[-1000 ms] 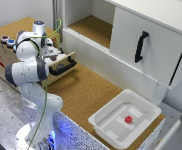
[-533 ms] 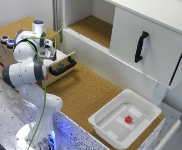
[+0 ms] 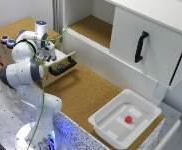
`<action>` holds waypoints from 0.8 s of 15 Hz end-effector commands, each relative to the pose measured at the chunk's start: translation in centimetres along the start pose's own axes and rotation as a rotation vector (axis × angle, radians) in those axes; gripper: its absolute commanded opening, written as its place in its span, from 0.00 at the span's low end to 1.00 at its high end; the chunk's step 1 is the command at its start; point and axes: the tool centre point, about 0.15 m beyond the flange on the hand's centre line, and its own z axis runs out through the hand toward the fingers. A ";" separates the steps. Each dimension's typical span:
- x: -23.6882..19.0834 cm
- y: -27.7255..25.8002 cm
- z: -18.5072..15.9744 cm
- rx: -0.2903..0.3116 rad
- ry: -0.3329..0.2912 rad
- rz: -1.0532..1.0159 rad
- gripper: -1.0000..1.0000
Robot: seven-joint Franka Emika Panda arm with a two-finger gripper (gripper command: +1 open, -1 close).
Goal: Rotate the yellow block to the right
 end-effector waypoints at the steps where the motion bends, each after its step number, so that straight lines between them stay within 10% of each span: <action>1: -0.1 -0.8 1.4 -0.014 0.057 0.153 0.00; 5: 0.1 -0.5 2.2 -0.012 0.089 0.223 0.00; 6: 0.3 -0.1 2.0 -0.015 0.088 0.223 1.00; 12: 0.0 1.9 -1.7 0.082 0.106 0.167 1.00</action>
